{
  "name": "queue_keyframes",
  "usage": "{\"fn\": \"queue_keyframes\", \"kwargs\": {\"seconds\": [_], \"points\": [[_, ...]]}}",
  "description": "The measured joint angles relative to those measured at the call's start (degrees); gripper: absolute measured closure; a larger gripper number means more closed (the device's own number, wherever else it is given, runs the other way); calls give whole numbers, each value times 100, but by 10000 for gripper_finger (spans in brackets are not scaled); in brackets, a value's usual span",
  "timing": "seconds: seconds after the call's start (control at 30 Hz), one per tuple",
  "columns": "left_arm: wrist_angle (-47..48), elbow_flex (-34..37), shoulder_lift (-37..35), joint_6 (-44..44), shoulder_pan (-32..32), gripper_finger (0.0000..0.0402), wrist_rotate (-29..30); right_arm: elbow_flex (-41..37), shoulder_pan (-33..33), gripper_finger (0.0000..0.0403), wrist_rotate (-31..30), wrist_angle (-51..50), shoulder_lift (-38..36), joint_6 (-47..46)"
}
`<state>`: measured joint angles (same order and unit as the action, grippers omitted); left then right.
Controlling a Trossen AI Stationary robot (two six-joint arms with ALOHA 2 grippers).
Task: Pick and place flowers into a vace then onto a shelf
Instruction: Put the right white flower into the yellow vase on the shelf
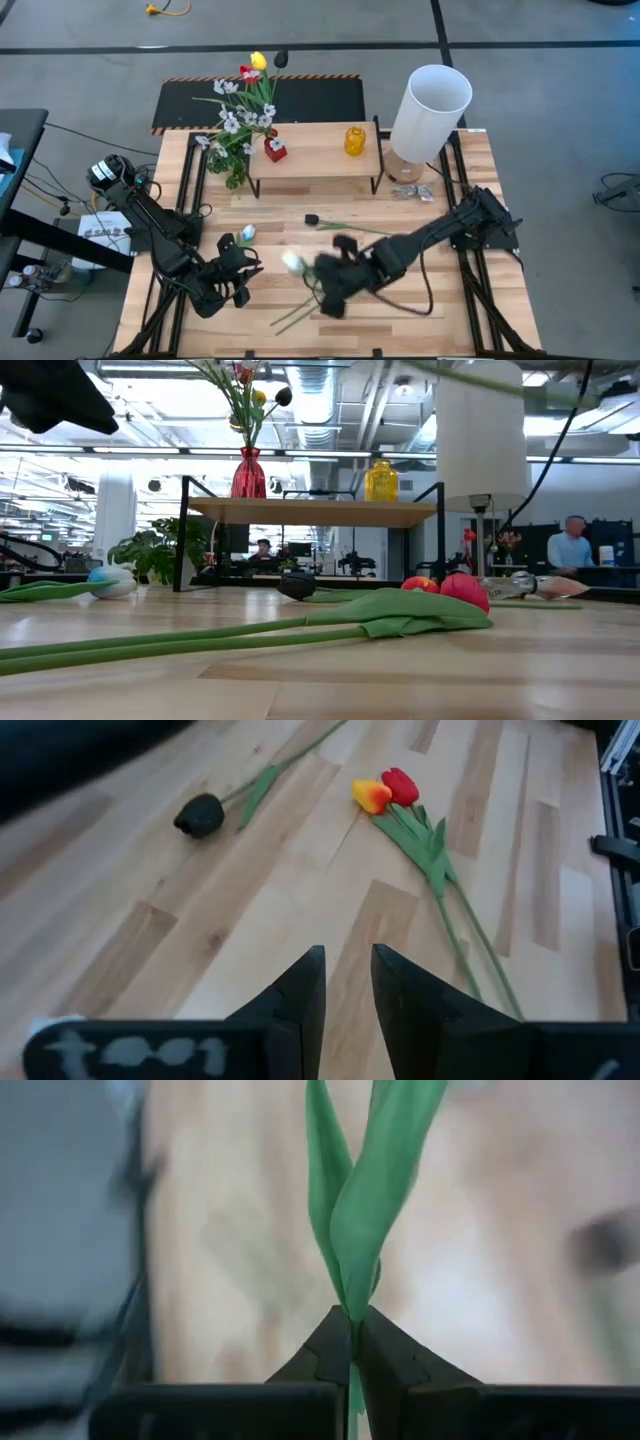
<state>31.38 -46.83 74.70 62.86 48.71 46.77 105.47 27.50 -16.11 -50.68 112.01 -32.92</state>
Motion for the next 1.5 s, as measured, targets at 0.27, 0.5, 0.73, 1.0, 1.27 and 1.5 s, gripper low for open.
{"fn": "queue_keyframes", "kwargs": {"seconds": [0.27, 0.5, 0.73, 1.0, 1.27, 1.5], "points": [[-1, -1, 0, -410, 0, 330, 82, 945, -660, 402, -3050, -175, 0, -230], [-2, -2, 0, -625, 0, 330, -108, 1480, -1458, 402, -3713, -333, 0, 76], [-89, -2, 0, -626, 0, 330, -110, 1823, -2098, 402, -4050, -492, -182, 587], [-139, -2, 0, -619, 0, 330, 693, 1801, -3113, 403, -4404, -592, -763, 959], [-137, -2, 0, -618, 0, 330, 1286, 1187, -3782, 403, -3056, 1132, -1360, 2346], [-133, -2, 0, -624, 0, 330, 1307, 1079, -3715, 403, -3113, 1915, -1426, 2948]]}}
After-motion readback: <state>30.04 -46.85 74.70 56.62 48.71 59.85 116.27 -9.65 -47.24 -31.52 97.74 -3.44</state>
